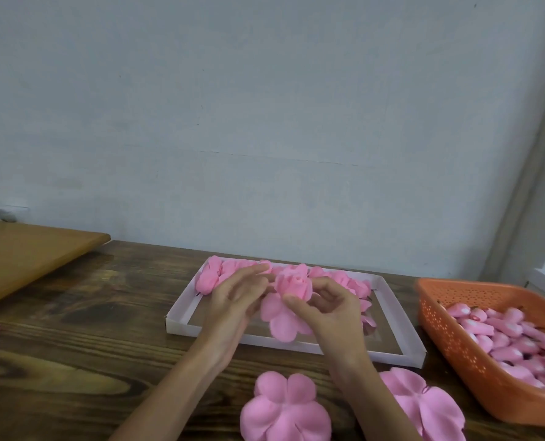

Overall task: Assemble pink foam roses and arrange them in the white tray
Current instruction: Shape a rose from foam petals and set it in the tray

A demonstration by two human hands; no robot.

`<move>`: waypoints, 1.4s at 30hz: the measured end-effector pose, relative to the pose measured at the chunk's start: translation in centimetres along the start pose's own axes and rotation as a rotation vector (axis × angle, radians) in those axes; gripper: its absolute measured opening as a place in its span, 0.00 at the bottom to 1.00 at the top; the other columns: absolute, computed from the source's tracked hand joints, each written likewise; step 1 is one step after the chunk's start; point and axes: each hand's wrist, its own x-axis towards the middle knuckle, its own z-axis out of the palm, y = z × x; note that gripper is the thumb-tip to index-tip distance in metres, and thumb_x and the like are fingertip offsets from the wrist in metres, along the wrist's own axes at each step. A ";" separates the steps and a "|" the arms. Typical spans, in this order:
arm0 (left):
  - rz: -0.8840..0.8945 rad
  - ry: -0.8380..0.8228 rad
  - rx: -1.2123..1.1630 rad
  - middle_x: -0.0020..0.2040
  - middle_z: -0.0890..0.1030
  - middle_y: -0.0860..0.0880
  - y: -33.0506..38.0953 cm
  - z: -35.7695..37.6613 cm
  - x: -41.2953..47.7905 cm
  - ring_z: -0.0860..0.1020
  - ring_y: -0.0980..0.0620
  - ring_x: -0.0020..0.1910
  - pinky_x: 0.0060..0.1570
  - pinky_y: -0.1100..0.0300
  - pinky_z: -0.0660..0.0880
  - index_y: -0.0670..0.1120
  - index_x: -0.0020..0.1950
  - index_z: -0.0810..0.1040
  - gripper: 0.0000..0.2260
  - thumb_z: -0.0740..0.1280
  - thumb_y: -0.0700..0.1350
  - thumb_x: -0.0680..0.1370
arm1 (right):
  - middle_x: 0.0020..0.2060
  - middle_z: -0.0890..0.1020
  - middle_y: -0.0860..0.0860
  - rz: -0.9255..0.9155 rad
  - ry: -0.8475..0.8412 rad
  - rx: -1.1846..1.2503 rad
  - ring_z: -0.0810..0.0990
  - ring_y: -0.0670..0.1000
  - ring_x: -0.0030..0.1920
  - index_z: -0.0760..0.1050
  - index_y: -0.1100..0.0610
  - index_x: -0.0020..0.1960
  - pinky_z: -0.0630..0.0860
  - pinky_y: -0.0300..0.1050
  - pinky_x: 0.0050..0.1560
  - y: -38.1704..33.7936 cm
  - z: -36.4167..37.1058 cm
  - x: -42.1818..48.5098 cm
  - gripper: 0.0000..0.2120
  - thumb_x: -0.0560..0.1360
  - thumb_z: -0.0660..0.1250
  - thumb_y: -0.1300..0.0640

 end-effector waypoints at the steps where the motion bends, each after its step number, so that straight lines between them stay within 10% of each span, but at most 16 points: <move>1: -0.049 -0.028 0.063 0.63 0.85 0.42 0.0 -0.1 0.0 0.84 0.43 0.61 0.59 0.47 0.82 0.47 0.62 0.86 0.16 0.76 0.49 0.75 | 0.47 0.88 0.56 0.016 0.008 0.040 0.88 0.58 0.49 0.85 0.56 0.49 0.85 0.50 0.47 -0.1 -0.1 0.0 0.11 0.68 0.81 0.60; 16: -0.062 0.118 -0.045 0.46 0.83 0.39 -0.7 0.9 -0.6 0.82 0.42 0.47 0.44 0.54 0.82 0.42 0.44 0.85 0.10 0.78 0.47 0.71 | 0.48 0.88 0.59 0.039 -0.153 0.084 0.87 0.59 0.50 0.85 0.58 0.49 0.83 0.45 0.49 -0.8 0.0 -0.3 0.11 0.67 0.80 0.61; 20: -0.120 0.152 -0.108 0.54 0.85 0.33 -0.6 1.4 -0.7 0.84 0.36 0.54 0.54 0.44 0.80 0.32 0.54 0.81 0.25 0.77 0.54 0.75 | 0.48 0.88 0.57 0.026 -0.166 0.030 0.88 0.59 0.49 0.86 0.55 0.49 0.83 0.47 0.49 -0.9 0.6 -0.5 0.11 0.68 0.80 0.63; 29: -0.301 0.211 -0.373 0.37 0.81 0.47 -0.8 1.9 -1.1 0.83 0.48 0.35 0.34 0.57 0.80 0.48 0.35 0.82 0.20 0.69 0.63 0.76 | 0.46 0.88 0.50 0.070 -0.183 -0.129 0.88 0.51 0.49 0.85 0.51 0.46 0.85 0.53 0.51 0.5 3.4 -1.9 0.10 0.68 0.81 0.61; 35: -0.272 0.192 -0.340 0.59 0.86 0.37 -1.2 2.4 -1.0 0.86 0.38 0.55 0.60 0.44 0.78 0.41 0.46 0.86 0.32 0.57 0.68 0.81 | 0.49 0.82 0.43 -0.132 -0.079 -0.474 0.83 0.45 0.48 0.85 0.49 0.45 0.79 0.35 0.47 1.3 3.6 -2.0 0.12 0.65 0.82 0.59; 39: -0.288 0.201 -0.368 0.58 0.86 0.37 -1.4 2.6 -1.1 0.87 0.40 0.49 0.44 0.51 0.83 0.42 0.39 0.85 0.31 0.58 0.65 0.82 | 0.46 0.81 0.42 -0.148 -0.068 -0.564 0.82 0.47 0.44 0.84 0.47 0.48 0.82 0.44 0.43 1.6 3.7 -2.1 0.12 0.66 0.80 0.54; 42: -0.351 0.204 -0.400 0.38 0.81 0.46 -0.9 3.0 -1.6 0.82 0.49 0.36 0.36 0.59 0.79 0.47 0.34 0.80 0.24 0.65 0.65 0.78 | 0.42 0.80 0.42 -0.187 -0.019 -0.730 0.78 0.45 0.45 0.77 0.45 0.49 0.78 0.46 0.44 2.0 3.9 -2.3 0.15 0.66 0.77 0.49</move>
